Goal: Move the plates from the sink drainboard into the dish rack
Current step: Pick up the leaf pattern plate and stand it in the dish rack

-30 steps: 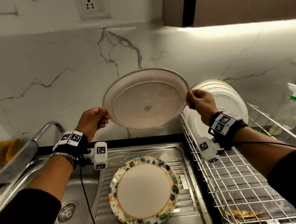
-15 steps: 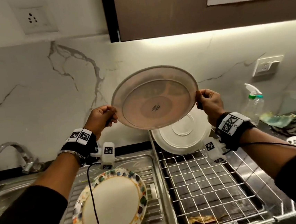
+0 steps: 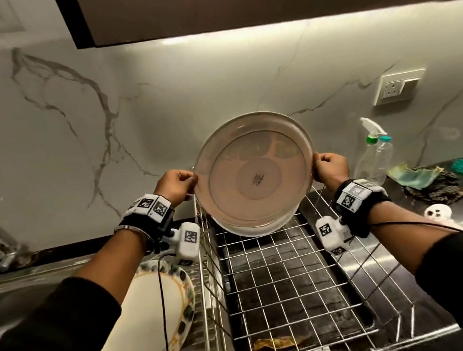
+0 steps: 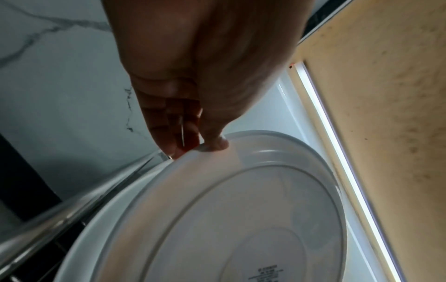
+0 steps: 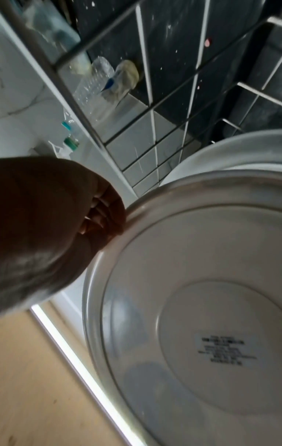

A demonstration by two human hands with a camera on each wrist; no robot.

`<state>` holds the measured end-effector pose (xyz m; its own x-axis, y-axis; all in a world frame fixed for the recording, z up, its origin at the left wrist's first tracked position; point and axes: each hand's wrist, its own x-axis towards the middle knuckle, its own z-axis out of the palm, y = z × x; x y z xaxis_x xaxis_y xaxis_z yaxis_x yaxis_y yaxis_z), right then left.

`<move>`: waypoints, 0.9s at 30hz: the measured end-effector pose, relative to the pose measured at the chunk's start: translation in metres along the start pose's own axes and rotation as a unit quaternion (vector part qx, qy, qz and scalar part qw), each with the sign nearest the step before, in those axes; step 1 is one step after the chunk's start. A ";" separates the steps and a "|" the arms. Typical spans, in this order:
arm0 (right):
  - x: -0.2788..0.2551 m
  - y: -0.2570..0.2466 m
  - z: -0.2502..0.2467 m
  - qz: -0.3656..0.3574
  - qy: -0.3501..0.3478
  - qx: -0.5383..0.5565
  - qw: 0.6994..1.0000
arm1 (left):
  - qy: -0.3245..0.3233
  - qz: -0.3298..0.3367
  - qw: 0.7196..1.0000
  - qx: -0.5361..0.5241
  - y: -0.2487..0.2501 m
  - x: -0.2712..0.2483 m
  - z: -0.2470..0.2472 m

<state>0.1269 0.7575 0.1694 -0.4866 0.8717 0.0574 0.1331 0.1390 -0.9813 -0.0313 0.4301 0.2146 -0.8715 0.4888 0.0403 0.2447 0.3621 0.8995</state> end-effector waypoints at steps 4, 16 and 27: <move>0.012 0.023 0.002 0.047 -0.002 0.003 0.999 | 0.002 -0.030 0.997 0.070 -0.003 0.005 0.014; 0.014 0.020 0.012 0.049 -0.034 -0.088 0.994 | 0.058 -0.080 0.956 0.277 -0.007 0.002 0.035; 0.037 0.039 0.021 0.007 -0.072 -0.254 0.965 | 0.052 -0.080 0.914 0.395 -0.012 0.006 0.044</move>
<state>0.0956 0.7854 0.1289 -0.5919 0.8058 -0.0178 0.5283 0.3712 -0.7636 -0.0208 0.4630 0.1846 -0.9490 0.3150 0.0139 0.3042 0.9029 0.3037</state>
